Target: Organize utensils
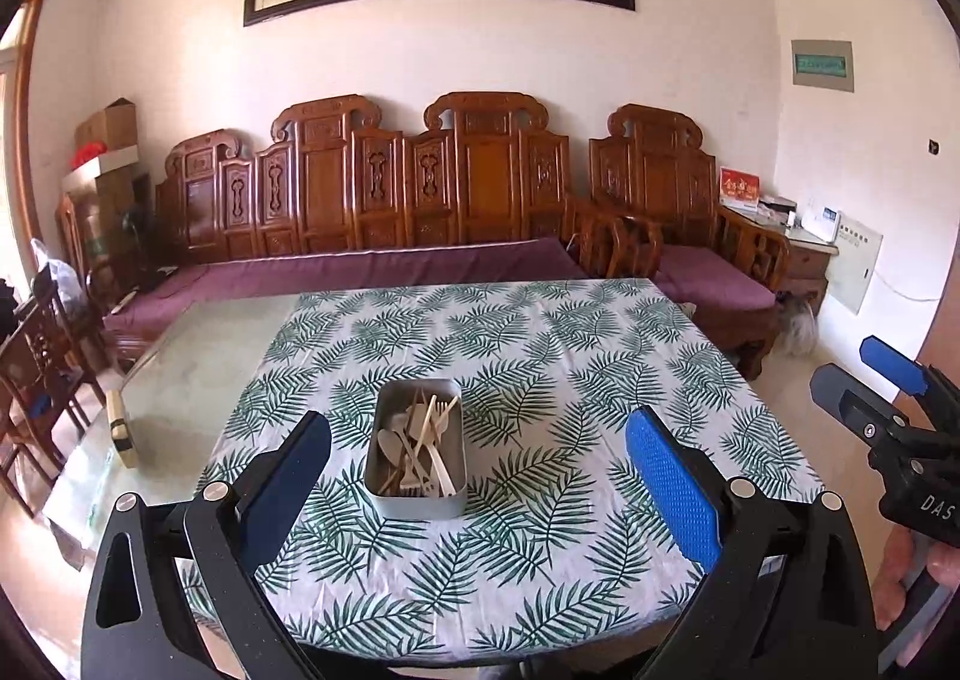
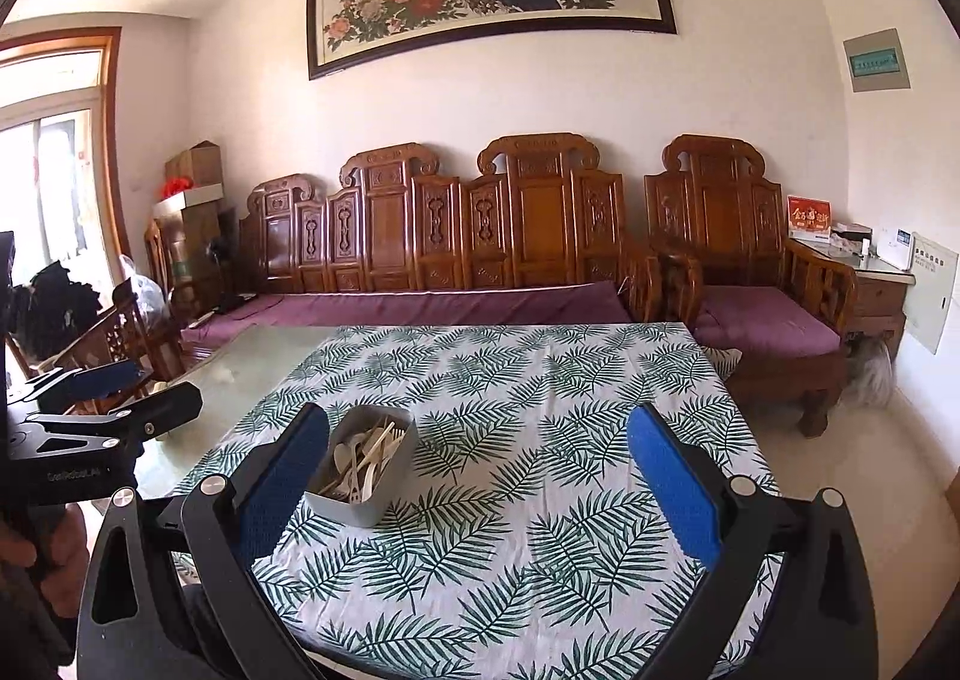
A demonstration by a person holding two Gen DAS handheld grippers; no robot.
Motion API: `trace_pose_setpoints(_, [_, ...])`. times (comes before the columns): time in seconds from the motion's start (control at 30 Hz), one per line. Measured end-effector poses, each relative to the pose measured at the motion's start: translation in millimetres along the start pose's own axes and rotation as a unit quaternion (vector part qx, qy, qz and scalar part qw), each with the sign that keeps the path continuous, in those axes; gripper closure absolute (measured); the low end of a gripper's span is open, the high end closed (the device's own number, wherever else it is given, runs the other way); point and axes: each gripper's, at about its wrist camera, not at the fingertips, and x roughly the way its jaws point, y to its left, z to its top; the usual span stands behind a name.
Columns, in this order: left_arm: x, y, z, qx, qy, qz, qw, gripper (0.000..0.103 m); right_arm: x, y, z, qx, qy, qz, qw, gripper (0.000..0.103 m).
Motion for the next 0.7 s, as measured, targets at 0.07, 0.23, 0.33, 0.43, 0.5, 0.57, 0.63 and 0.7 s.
trace_pose_setpoints(0.07, [-0.3,-0.4,-0.6,-0.001,-0.001,0.001,1.0000,0.008,-0.2,0.0,-0.1,0.001,0.000,0.001,1.000,0.003])
trace_pose_setpoints(0.23, [0.4,0.3,-1.5,-0.004,-0.001,0.002,1.0000,0.008,-0.8,0.5,-1.0,0.000,0.001,0.001,1.000,0.003])
trace_pose_setpoints(0.33, [-0.1,0.5,-1.8,-0.004,-0.001,0.002,1.0000,0.008,-1.2,0.3,-1.2,0.000,0.001,0.001,1.000,0.003])
trace_pose_setpoints(0.43, [-0.3,1.9,-1.9,-0.005,-0.001,0.003,1.0000,0.008,-0.8,0.5,-1.0,0.000,0.001,0.001,1.000,0.003])
trace_pose_setpoints(0.5, [0.2,1.5,-1.9,-0.005,-0.002,0.004,1.0000,0.008,-1.3,0.6,-1.3,-0.001,0.001,0.001,1.000,0.003])
trace_pose_setpoints(0.57, [-0.3,1.5,-2.2,-0.005,-0.002,0.004,1.0000,0.008,-1.4,0.5,-1.3,-0.001,0.001,0.002,1.000,0.003])
trace_pose_setpoints(0.63, [-0.3,1.2,-2.3,-0.004,-0.003,0.006,1.0000,0.008,-1.2,0.9,-1.9,0.000,0.001,0.002,1.000,0.003])
trace_pose_setpoints(0.7, [-1.0,1.4,-2.3,-0.004,-0.004,0.007,1.0000,0.008,-1.6,0.5,-2.3,0.000,0.001,0.002,1.000,0.003])
